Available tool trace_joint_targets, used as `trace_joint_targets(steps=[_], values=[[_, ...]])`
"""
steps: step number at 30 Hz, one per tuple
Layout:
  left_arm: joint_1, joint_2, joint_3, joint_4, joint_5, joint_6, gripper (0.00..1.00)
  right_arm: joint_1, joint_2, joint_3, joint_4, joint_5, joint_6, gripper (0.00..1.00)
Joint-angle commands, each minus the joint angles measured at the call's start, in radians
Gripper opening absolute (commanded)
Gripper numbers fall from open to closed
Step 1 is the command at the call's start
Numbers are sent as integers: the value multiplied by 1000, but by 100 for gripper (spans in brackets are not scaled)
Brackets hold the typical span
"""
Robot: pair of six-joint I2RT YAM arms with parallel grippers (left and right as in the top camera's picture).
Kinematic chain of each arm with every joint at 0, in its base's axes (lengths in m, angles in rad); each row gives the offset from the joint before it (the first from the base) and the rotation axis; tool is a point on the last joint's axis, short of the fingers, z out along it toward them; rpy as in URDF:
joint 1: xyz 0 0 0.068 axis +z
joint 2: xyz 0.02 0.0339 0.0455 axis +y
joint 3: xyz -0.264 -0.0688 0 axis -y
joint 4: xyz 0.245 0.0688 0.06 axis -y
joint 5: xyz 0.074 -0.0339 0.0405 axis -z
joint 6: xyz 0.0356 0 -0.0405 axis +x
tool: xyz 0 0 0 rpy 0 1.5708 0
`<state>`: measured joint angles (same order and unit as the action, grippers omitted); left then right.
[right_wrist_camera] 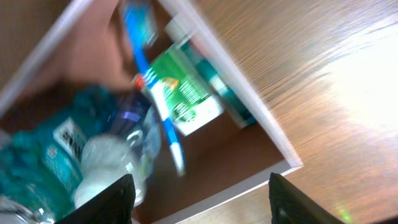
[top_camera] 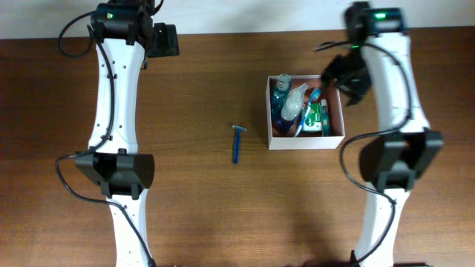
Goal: Pack container
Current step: 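Release the toothbrush and retract the right arm to the side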
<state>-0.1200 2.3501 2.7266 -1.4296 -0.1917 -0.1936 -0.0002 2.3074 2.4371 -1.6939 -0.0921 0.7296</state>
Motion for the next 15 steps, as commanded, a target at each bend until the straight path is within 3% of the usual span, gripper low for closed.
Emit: trace_joint_targets(steps=[1,5,15], values=[[2,2,3,0,-7,8,99,-116,-82,-4,-5,42,-5,68],[2,2,3,0,-7,8,99,-227,-80,-4,-5,42,-45,90],[2,2,3,0,-7,8,99,-400,-79,-4,-4,116,-44,99]])
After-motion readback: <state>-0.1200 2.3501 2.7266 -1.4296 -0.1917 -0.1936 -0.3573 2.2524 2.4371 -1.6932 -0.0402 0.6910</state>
